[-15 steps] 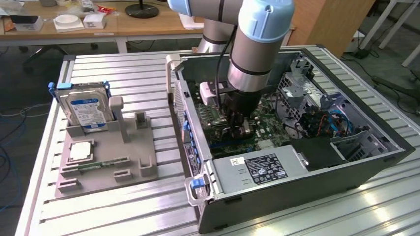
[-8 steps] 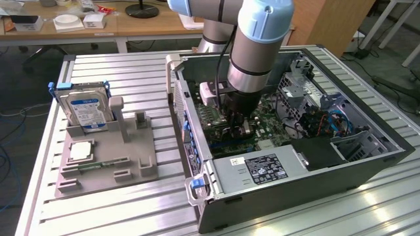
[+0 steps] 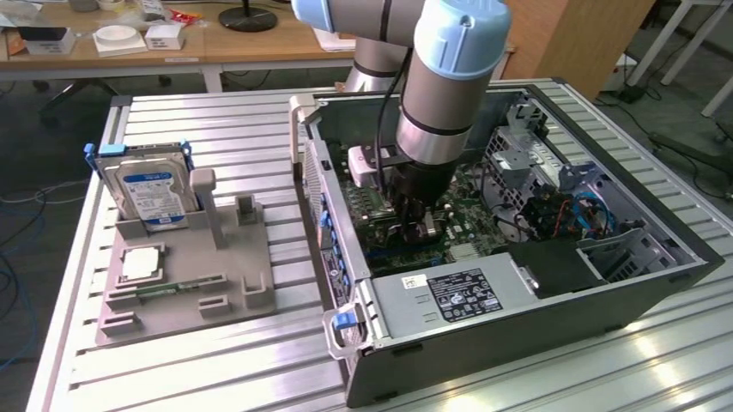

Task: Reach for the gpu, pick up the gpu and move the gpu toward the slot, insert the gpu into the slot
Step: 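Insert the gpu into the slot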

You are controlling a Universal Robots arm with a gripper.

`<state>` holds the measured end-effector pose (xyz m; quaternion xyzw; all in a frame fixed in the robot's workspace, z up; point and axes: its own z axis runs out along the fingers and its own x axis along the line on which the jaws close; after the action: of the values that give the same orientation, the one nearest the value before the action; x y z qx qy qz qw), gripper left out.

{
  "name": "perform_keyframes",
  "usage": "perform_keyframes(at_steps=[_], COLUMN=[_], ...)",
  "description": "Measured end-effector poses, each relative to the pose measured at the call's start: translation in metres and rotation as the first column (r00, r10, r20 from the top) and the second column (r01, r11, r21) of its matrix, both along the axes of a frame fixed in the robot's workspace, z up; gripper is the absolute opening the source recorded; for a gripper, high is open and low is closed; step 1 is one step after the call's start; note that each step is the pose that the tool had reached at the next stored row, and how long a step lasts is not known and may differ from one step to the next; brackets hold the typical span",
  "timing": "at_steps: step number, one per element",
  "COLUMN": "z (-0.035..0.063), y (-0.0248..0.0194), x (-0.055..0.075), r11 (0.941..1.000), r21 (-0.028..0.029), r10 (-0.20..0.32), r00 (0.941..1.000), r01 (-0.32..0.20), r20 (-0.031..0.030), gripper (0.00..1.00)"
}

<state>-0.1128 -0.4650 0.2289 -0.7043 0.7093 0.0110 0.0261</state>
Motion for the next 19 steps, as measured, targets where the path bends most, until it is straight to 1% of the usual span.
perform_keyframes(at_steps=[11,12,13,15,16,19], z=[-0.0001,-0.0002,-0.0011,0.0011,0.0026,0.0118], y=[0.0000,0.0002,0.0004,0.0002,0.0001,0.0001], x=[0.000,0.000,-0.001,0.000,0.000,0.000], r11=[1.0000,1.0000,1.0000,1.0000,1.0000,1.0000], r21=[0.0002,0.0012,0.0033,0.0004,0.0007,0.0003], r10=[0.000,0.000,-0.001,-0.001,0.000,0.000], r00=[1.0000,1.0000,1.0000,1.0000,1.0000,1.0000], r01=[0.000,0.000,0.001,0.001,0.000,0.000], r20=[0.0000,-0.0003,0.0007,0.0001,0.0004,0.0012], gripper=[0.27,0.27,0.27,0.27,0.34,0.34])
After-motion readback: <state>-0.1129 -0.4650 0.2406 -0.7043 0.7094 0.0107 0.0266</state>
